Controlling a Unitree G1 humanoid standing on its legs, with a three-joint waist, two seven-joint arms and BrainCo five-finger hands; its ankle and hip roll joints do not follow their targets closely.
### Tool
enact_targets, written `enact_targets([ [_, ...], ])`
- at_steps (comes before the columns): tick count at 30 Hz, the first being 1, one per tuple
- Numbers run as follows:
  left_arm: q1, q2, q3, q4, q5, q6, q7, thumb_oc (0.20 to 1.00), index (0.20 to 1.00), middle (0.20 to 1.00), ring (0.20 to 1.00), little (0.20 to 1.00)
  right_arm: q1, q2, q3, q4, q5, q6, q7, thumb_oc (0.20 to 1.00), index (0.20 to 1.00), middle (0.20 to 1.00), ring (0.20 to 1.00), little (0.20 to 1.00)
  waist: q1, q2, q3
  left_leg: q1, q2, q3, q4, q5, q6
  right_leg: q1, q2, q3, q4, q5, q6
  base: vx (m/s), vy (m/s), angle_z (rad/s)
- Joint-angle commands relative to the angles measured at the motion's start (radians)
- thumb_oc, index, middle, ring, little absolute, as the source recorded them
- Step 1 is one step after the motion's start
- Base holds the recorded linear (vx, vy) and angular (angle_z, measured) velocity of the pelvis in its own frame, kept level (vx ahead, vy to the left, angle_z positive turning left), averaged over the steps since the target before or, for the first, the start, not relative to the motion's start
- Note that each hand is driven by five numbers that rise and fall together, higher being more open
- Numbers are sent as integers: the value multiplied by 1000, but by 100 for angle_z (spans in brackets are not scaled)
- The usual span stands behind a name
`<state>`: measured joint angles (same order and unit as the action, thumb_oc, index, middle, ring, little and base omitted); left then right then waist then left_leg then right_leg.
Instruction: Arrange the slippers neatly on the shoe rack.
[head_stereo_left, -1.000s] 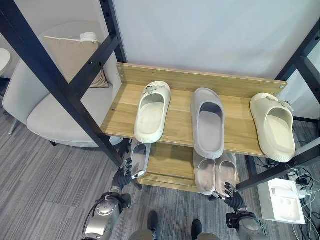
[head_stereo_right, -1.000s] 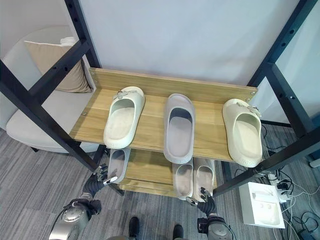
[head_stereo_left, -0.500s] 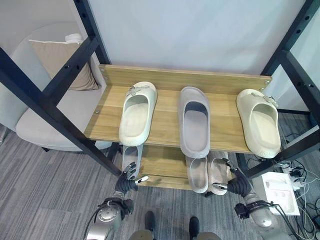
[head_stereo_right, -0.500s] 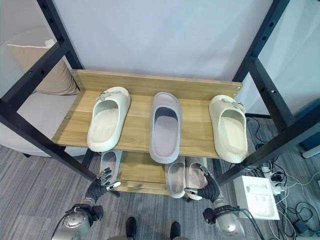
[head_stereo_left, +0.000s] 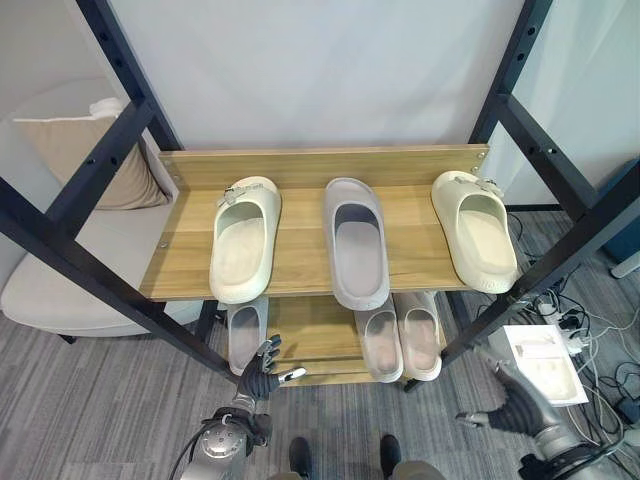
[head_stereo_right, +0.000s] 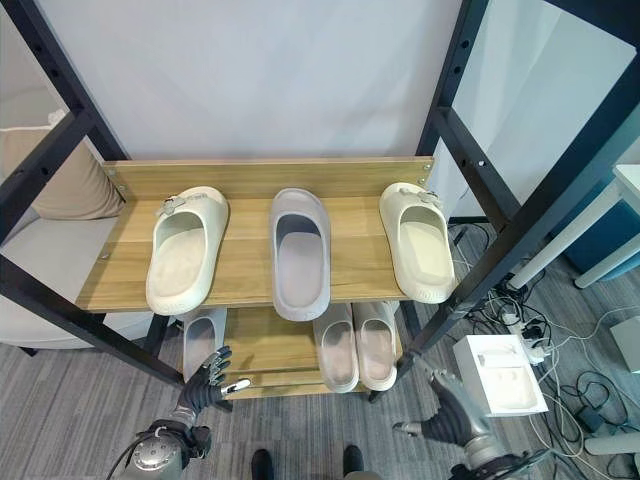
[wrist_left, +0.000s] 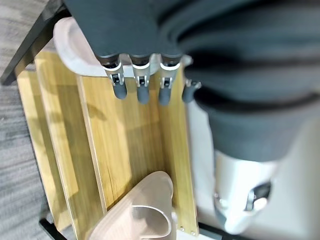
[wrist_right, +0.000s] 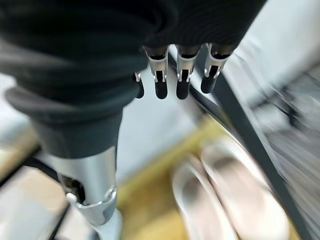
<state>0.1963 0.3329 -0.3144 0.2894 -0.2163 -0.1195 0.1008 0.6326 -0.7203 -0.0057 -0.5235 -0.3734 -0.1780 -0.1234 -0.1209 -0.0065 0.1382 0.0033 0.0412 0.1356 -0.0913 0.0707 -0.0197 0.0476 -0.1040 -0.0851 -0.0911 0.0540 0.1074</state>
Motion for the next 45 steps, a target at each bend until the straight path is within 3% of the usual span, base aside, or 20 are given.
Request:
enact_targets([
  [1,-75,20,-1,29,21,-68,2,1000,1000,1000,1000,1000,-71,-43,-24,-87,16,-106,-72,1000,1000,1000,1000,1000,5,-16,-3,68,29,22,4,-104,-28,20,4,-48,4,-88,45,-4,31,-7],
  [8,-90,7,-22,66,1,-74,-5,1000,1000,1000,1000,1000,-116,-170,-58,-162,68,-147,-106,1000,1000,1000,1000,1000,11,-18,-27,62,30,18,4,-100,-31,17,1,-56,4,-83,48,-3,9,-2],
  [13,-88,-10,-31,83,-23,-71,-8,1000,1000,1000,1000,1000,-240,-184,-90,-137,5,-121,-173,1000,1000,1000,1000,1000,26,-18,-45,61,29,11,4,-100,-30,22,-2,-66,4,-83,49,0,0,0],
  [19,-110,-37,-40,95,-44,-61,-7,1000,1000,1000,1000,1000,-518,-39,-78,-35,-112,-36,-279,1000,1000,1000,1000,1000,56,-14,-55,59,25,-8,4,-104,-21,31,-6,-86,4,-86,45,22,8,5],
  [23,-120,-36,-55,98,-44,-46,-18,1000,1000,1000,1000,1000,-717,32,-11,137,-164,48,-333,1000,1000,1000,1000,1000,101,-15,-55,55,18,-37,4,-106,-17,42,-9,-108,4,-93,39,41,9,15],
  [35,-96,-21,-23,69,-57,-37,-27,1000,1000,1000,1000,1000,-827,155,110,322,-150,98,-309,1000,1000,1000,1000,1000,175,-24,-44,46,-3,-106,4,-106,-12,63,-11,-160,4,-114,29,48,2,22],
  [45,-76,-21,-1,52,-55,-43,-30,1000,1000,1000,1000,1000,-802,132,92,405,-174,113,-312,1000,1000,1000,1000,1000,203,-31,-43,40,-13,-135,4,-110,-13,75,-11,-189,4,-125,28,27,4,11],
])
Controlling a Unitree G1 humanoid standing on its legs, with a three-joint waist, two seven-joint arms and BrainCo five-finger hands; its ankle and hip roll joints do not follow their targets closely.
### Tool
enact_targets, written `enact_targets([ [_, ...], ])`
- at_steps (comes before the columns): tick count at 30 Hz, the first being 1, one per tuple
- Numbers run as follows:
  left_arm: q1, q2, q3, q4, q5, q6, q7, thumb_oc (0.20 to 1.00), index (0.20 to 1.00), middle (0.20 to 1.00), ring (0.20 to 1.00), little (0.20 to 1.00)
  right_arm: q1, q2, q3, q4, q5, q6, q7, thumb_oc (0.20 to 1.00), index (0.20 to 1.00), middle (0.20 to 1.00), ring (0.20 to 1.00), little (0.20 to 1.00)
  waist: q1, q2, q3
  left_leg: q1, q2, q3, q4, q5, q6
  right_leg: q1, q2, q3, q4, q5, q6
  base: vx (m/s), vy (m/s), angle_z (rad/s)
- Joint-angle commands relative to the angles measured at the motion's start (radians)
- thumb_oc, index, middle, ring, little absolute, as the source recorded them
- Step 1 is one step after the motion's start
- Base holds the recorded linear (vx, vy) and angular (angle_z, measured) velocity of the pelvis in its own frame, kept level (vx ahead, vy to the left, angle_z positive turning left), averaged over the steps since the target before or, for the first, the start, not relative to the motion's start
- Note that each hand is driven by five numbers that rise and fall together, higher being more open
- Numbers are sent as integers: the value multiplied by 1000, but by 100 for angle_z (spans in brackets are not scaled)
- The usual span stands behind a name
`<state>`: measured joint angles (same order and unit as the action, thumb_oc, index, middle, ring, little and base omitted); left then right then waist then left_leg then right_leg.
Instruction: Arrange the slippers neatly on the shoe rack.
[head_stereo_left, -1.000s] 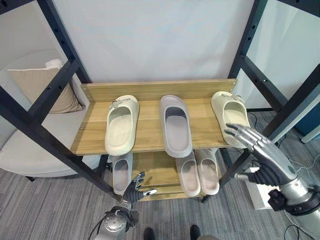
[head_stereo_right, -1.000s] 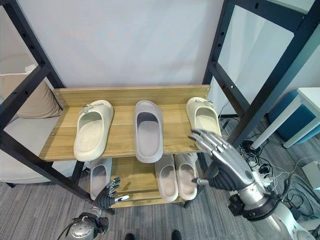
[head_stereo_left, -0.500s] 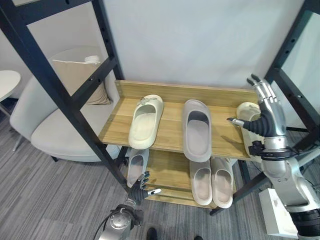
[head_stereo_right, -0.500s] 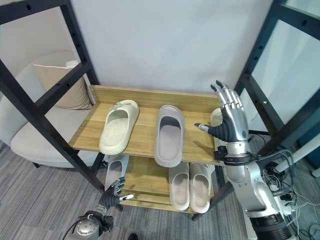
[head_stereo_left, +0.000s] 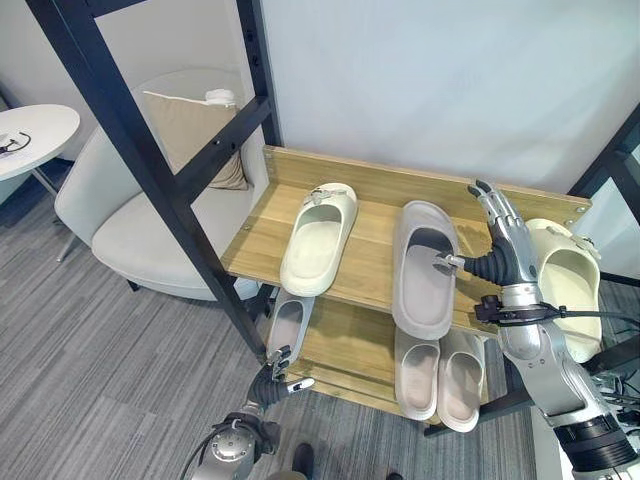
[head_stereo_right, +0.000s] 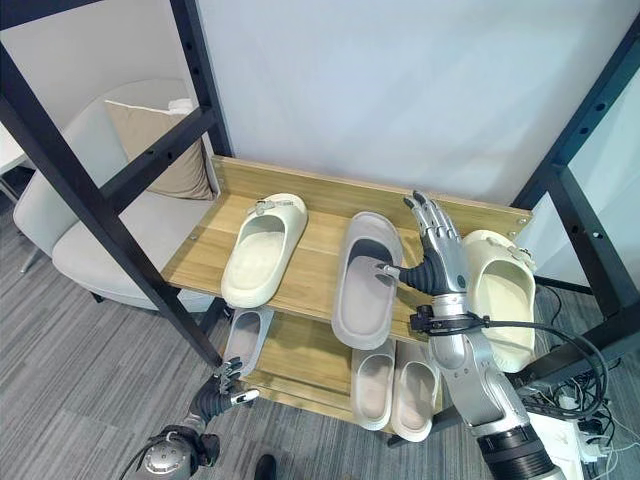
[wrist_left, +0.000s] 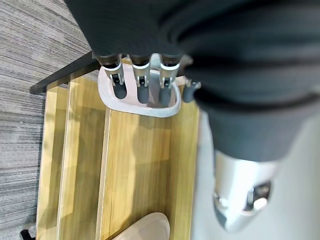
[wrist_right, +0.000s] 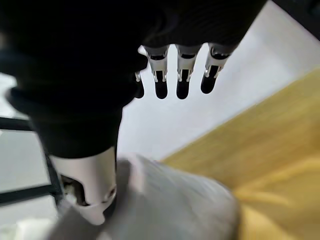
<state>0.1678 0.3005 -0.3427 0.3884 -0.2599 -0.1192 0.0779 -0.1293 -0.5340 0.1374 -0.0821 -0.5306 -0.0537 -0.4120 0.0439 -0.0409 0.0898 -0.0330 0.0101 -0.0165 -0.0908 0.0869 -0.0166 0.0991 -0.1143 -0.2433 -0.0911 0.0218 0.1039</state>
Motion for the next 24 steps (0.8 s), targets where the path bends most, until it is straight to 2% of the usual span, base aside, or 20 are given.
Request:
enact_targets([
  [1,-44,12,30,-48,-9,-45,-8,1000,1000,1000,1000,1000,-35,-57,-57,-19,-17,-10,-25,1000,1000,1000,1000,1000,40,2,4,78,18,14,4,-127,-16,25,-1,-31,4,-93,31,19,-5,14],
  [6,-33,13,36,-51,-4,-46,-15,1000,1000,1000,1000,1000,-19,-75,-66,47,-25,1,-22,1000,1000,1000,1000,1000,45,0,4,80,18,12,4,-128,-18,29,0,-36,4,-97,30,7,-2,3],
  [7,-33,13,36,-51,-4,-46,-15,1000,1000,1000,1000,1000,-20,-75,-66,49,-24,1,-23,818,818,818,818,818,45,0,4,80,18,12,4,-128,-18,29,0,-36,4,-97,30,0,0,0],
  [8,-26,16,40,-54,-4,-46,-18,1000,1000,1000,1000,1000,-27,-85,-61,97,-13,4,-25,200,200,200,200,200,52,0,4,77,19,8,4,-126,-20,27,0,-41,4,-97,29,0,0,0],
  [13,-14,22,41,-53,-11,-48,-23,1000,1000,1000,1000,1000,-62,-91,-43,154,0,9,-34,200,200,200,200,200,69,0,5,72,18,-1,4,-124,-20,24,-1,-48,4,-96,30,-4,1,2],
  [17,-13,22,51,-48,-9,-47,-13,1000,1000,1000,1000,1000,-96,-72,-62,107,40,-5,-62,200,200,200,200,200,74,5,4,73,18,-3,4,-125,-20,24,-1,-46,4,-97,29,-7,-1,4],
  [19,-10,7,64,-39,-16,-42,1,1000,1000,1000,1000,1000,-77,-13,-106,-35,145,-54,-68,200,200,200,200,200,67,10,3,74,18,-3,4,-124,-20,25,0,-44,4,-99,27,-9,-6,7],
  [20,-9,9,63,-39,-16,-42,1,1000,1000,1000,1000,1000,-70,-11,-110,-43,146,-51,-64,200,200,200,200,200,68,8,2,74,18,-4,4,-124,-21,26,0,-44,4,-99,27,0,0,0],
  [23,-7,-3,71,-34,-20,-34,13,1000,1000,1000,1000,1000,-41,52,-151,-190,292,-127,-67,200,200,200,200,200,57,13,-1,75,19,-4,4,-123,-21,27,1,-43,4,-101,24,-3,-12,2],
  [24,-1,-7,75,-38,-23,-32,15,1000,1000,1000,1000,1000,-37,83,-174,-272,378,-174,-60,200,200,200,200,200,49,15,-2,74,20,-5,4,-121,-22,27,2,-42,4,-102,22,-10,-40,9],
])
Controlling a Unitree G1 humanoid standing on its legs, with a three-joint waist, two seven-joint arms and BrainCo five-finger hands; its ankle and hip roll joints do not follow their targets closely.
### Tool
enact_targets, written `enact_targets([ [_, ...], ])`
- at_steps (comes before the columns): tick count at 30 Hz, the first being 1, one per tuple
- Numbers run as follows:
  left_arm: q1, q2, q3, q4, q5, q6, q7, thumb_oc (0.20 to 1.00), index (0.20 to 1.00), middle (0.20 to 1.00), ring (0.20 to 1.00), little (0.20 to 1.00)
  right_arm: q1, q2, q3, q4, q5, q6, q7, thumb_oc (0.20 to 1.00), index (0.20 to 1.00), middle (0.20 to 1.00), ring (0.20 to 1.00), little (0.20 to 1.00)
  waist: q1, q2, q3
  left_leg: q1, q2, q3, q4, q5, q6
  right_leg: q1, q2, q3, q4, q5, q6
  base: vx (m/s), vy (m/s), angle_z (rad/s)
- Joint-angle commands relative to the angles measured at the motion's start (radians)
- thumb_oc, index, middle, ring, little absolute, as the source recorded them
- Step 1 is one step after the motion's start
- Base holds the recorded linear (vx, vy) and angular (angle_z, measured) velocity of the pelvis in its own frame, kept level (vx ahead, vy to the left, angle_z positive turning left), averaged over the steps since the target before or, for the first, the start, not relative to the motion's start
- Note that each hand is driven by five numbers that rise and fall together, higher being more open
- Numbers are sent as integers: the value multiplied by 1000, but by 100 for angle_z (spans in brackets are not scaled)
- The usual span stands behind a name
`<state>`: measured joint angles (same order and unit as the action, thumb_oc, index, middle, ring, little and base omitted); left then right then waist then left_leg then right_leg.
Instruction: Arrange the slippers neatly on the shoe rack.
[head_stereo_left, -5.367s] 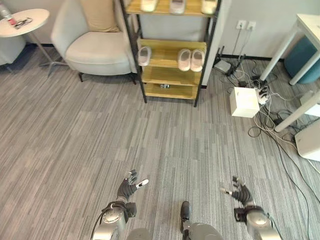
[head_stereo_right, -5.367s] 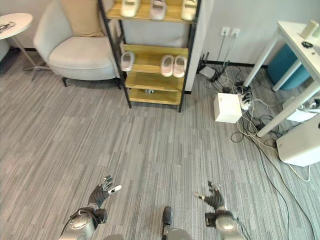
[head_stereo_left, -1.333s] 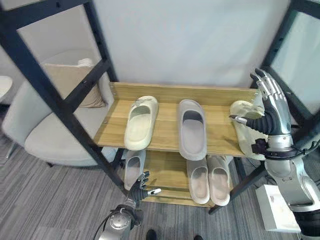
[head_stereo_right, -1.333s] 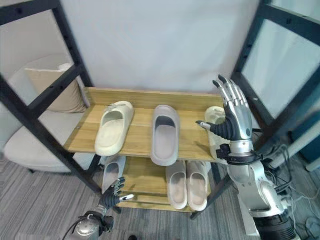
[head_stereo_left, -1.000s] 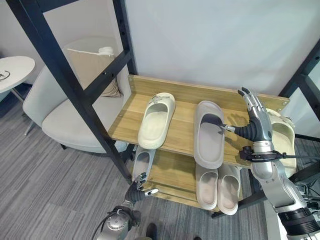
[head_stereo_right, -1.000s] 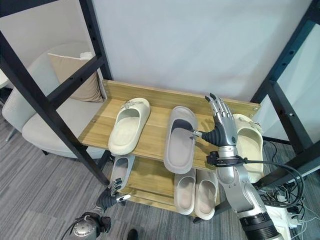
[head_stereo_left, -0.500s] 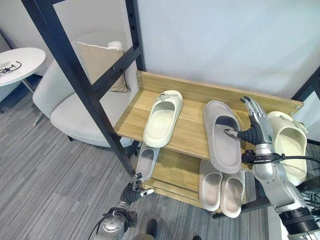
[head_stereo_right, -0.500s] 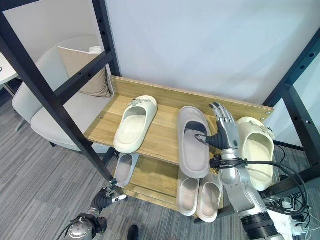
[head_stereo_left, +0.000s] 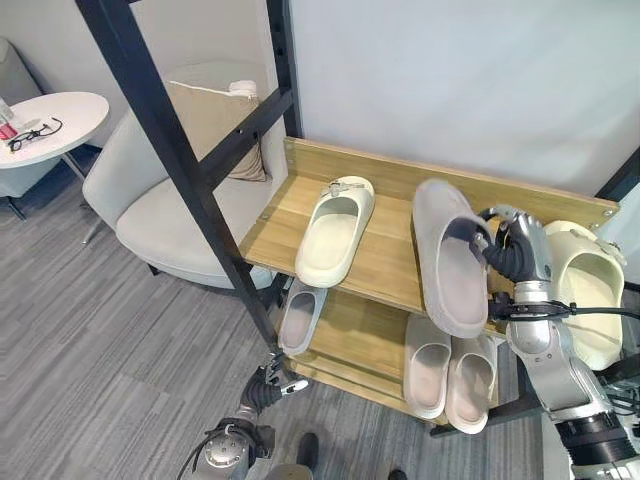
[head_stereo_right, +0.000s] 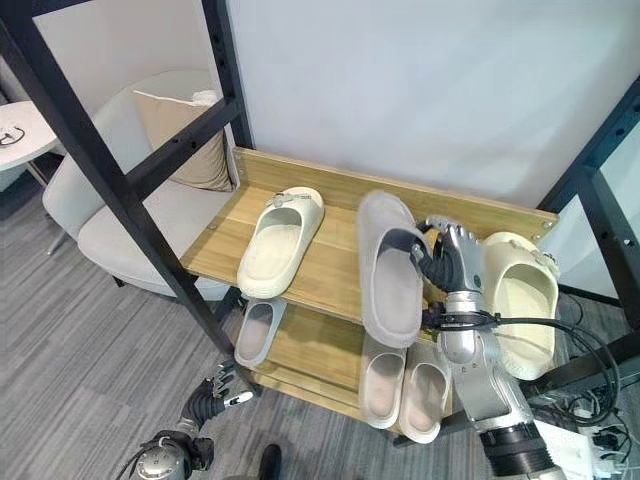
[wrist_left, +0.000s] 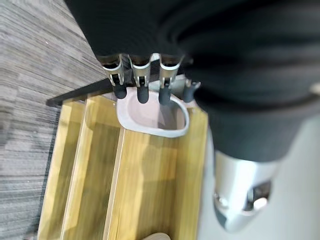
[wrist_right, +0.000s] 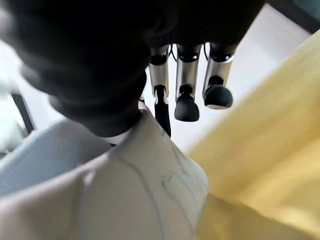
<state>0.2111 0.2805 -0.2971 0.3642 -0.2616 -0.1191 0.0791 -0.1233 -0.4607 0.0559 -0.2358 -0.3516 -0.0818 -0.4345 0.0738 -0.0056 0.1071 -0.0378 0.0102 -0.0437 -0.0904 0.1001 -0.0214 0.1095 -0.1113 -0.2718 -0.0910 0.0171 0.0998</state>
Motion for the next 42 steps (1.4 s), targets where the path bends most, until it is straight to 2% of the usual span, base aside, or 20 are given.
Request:
enact_targets([
  [1,-40,14,33,-17,-22,-32,15,1000,1000,1000,1000,1000,-40,21,-106,-161,238,-170,-34,200,200,200,200,200,16,-19,-20,79,21,22,3,-133,-18,16,0,-14,4,-97,26,-10,-30,8],
  [3,-37,16,35,-22,-22,-31,17,1000,1000,1000,1000,1000,-39,33,-110,-198,281,-190,-26,200,200,200,200,200,13,-19,-20,78,23,22,3,-132,-19,15,0,-13,4,-98,25,-29,-30,2],
  [4,-37,18,35,-27,-28,-28,21,1000,1000,1000,1000,1000,-36,60,-82,-244,406,-227,8,200,200,200,200,200,7,-17,-19,77,27,28,3,-128,-22,14,2,-12,4,-97,24,-57,-44,0],
  [6,-40,18,29,-24,-36,-25,29,1000,1000,1000,1000,1000,-30,88,-11,-287,548,-258,66,200,200,200,200,200,3,-18,-18,75,31,33,3,-124,-25,12,4,-10,4,-96,23,-49,-34,-2],
  [7,-39,18,30,-24,-37,-25,29,1000,1000,1000,1000,1000,-29,88,-11,-286,552,-259,69,200,200,200,200,200,2,-18,-18,75,31,33,3,-124,-25,12,4,-10,4,-96,23,-36,-19,-6],
  [10,-53,19,10,-18,-51,-25,43,1000,1000,1000,1000,1000,-31,119,140,-338,756,-281,170,200,200,200,200,200,-2,-18,-14,73,35,39,3,-117,-28,8,8,-5,4,-95,18,-43,-19,-2],
  [13,-67,22,-3,-23,-59,-37,55,1000,1000,1000,1000,1000,-57,132,263,-354,853,-271,250,200,200,200,200,200,-2,-17,-11,74,38,35,3,-112,-32,10,11,-7,4,-95,13,-41,-22,-1],
  [17,-77,22,-13,-35,-68,-47,60,1000,1000,1000,1000,1000,-100,167,359,-320,910,-258,288,200,200,200,200,200,9,-17,-9,71,41,26,3,-107,-37,13,13,-16,4,-97,9,-35,-14,4],
  [20,-95,19,-21,-27,-77,-62,75,1000,1000,1000,1000,1000,-134,213,469,-256,968,-241,341,200,200,200,200,200,34,-19,-7,64,41,6,3,-98,-44,15,16,-37,4,-99,2,-41,-19,6],
  [28,-104,17,-21,-14,-62,-79,64,1000,1000,1000,1000,1000,-102,201,565,-161,990,-194,444,200,200,200,200,200,55,-20,0,59,40,-16,3,-89,-49,24,14,-67,7,-100,-1,-22,-11,14],
  [31,-105,17,-14,-7,-53,-87,57,1000,1000,1000,1000,1000,-71,173,594,-108,950,-169,486,200,200,200,200,200,58,-19,4,59,39,-21,3,-88,-51,26,13,-71,7,-100,-1,-17,-3,13],
  [33,-105,13,-2,4,-47,-94,56,1000,1000,1000,1000,1000,-37,142,604,-44,837,-153,505,200,200,200,200,200,60,-16,10,59,40,-24,3,-88,-52,26,12,-76,7,-103,-1,-12,-4,3],
  [35,-102,12,4,5,-49,-97,57,1000,1000,1000,1000,1000,-27,136,602,-17,788,-153,504,200,200,200,200,200,60,-15,12,59,41,-25,3,-88,-53,28,12,-77,8,-103,0,0,0,0],
  [37,-101,10,15,2,-51,-103,63,1000,1000,1000,1000,1000,-10,115,582,43,629,-151,471,200,200,200,200,200,58,-11,19,61,43,-27,3,-88,-53,26,13,-81,10,-106,1,0,0,0],
  [39,-105,7,20,0,-58,-109,77,1000,1000,1000,1000,1000,-5,95,555,119,436,-146,399,200,200,200,200,200,59,-7,35,61,46,-30,6,-88,-51,22,13,-85,19,-111,1,-28,-6,-1],
  [42,-120,1,4,-4,-71,-123,115,1000,1000,1000,1000,1000,-13,83,513,236,214,-125,266,200,200,200,200,200,65,2,94,28,45,-43,51,-91,-45,-9,4,-97,73,-131,-3,-159,-16,-2],
])
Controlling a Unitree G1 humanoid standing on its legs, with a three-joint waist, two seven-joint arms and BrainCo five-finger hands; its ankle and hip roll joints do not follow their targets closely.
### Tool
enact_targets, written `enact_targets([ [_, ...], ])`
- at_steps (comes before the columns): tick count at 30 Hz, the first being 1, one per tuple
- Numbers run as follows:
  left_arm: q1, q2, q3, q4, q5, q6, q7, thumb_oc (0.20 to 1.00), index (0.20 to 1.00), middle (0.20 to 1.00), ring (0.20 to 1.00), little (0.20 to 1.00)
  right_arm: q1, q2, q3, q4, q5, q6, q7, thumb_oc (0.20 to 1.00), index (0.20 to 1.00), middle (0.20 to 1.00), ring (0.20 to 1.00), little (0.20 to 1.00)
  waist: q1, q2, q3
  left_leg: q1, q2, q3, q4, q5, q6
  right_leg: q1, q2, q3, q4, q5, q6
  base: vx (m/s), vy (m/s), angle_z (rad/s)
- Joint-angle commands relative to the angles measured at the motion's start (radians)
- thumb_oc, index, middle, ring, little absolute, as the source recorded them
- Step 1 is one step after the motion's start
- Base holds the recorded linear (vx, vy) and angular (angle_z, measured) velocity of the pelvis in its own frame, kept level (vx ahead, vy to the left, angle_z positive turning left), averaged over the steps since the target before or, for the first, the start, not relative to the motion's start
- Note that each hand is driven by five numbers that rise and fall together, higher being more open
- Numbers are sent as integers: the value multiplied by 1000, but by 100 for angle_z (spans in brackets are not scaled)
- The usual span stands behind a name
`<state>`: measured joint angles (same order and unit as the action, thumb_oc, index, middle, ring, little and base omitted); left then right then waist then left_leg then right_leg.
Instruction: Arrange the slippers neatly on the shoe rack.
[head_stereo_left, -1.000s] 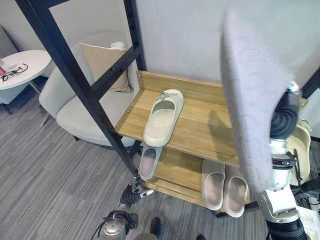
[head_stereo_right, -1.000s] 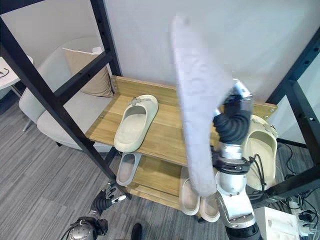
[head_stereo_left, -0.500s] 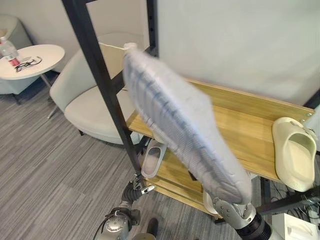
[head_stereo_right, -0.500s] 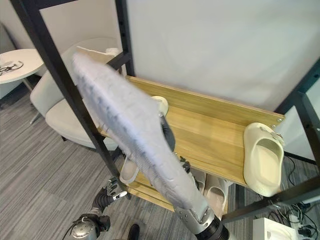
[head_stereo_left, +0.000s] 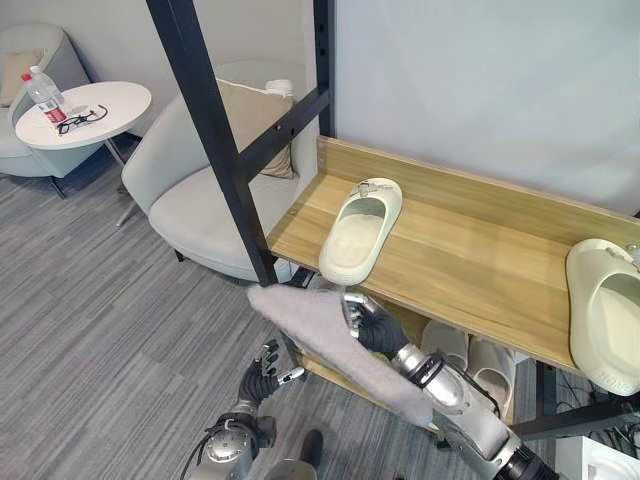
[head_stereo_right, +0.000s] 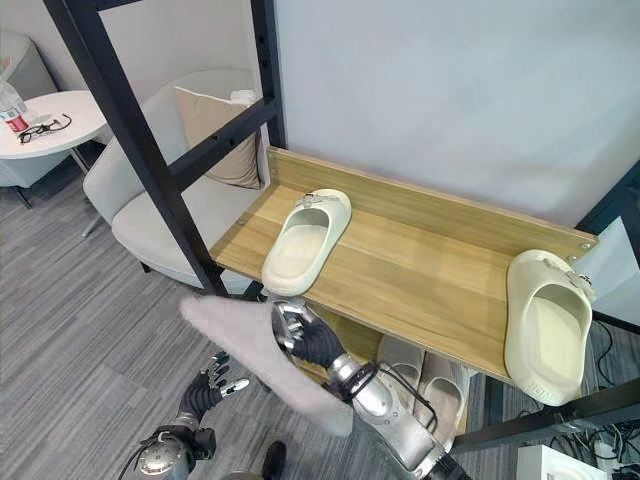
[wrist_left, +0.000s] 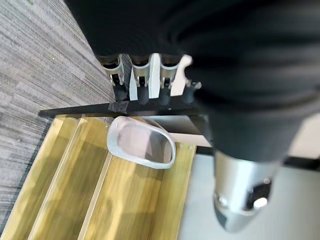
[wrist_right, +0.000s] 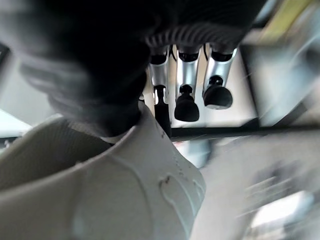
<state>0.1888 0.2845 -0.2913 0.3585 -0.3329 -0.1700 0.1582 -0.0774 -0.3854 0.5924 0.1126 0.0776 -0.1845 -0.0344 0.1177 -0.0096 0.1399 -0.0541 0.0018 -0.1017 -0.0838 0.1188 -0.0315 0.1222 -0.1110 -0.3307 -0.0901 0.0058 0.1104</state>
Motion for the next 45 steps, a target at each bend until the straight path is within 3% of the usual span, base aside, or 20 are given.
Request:
enact_targets([
  [1,-110,-7,-16,-6,-5,-80,59,1000,1000,1000,1000,1000,-70,9,-32,-57,-275,-9,-189,200,200,200,200,200,23,12,97,15,49,10,79,-113,-33,-48,-4,-43,100,-124,-16,-275,-9,4],
  [4,-185,-18,-60,-26,-10,-98,109,1000,1000,1000,1000,1000,-187,14,-37,142,-445,63,-336,200,200,200,200,200,31,49,200,-135,35,-14,213,-124,-25,-201,-50,-51,247,-133,-24,-416,48,21],
  [8,-245,8,-71,-79,2,-111,134,1000,1000,1000,1000,1000,-331,10,-94,262,-486,119,-428,200,200,200,200,200,49,69,221,-274,22,-25,303,-138,-23,-355,-84,-31,389,-165,-25,-191,51,31],
  [17,-228,67,-88,-153,22,-122,125,1000,1000,1000,1000,1000,-508,-13,-199,386,-479,164,-574,200,200,200,200,200,85,67,246,-350,18,-13,363,-157,-19,-433,-103,-13,465,-187,-27,-42,30,3],
  [24,-242,78,-96,-181,37,-122,138,1000,1000,1000,1000,1000,-507,-15,-297,368,-479,187,-691,200,200,200,200,200,74,67,287,-391,10,-5,429,-191,-7,-475,-107,8,521,-208,-34,-12,33,-8],
  [33,-259,93,-106,-206,33,-130,141,1000,1000,1000,1000,1000,-562,-24,-278,519,-454,198,-709,200,200,200,200,200,75,68,293,-480,6,-16,558,-244,2,-553,-112,28,636,-265,-49,10,13,-3],
  [35,-267,96,-116,-208,30,-134,143,1000,1000,1000,1000,1000,-603,-22,-256,593,-446,205,-717,200,200,200,200,200,78,68,290,-480,4,-18,583,-284,-1,-555,-110,37,664,-302,-44,97,-22,7],
  [45,-282,135,-160,-239,12,-154,139,1000,1000,1000,1000,1000,-807,-12,-166,822,-434,226,-740,200,200,200,200,200,109,75,296,-487,-2,-29,614,-303,0,-550,-114,30,688,-324,-50,10,3,4],
])
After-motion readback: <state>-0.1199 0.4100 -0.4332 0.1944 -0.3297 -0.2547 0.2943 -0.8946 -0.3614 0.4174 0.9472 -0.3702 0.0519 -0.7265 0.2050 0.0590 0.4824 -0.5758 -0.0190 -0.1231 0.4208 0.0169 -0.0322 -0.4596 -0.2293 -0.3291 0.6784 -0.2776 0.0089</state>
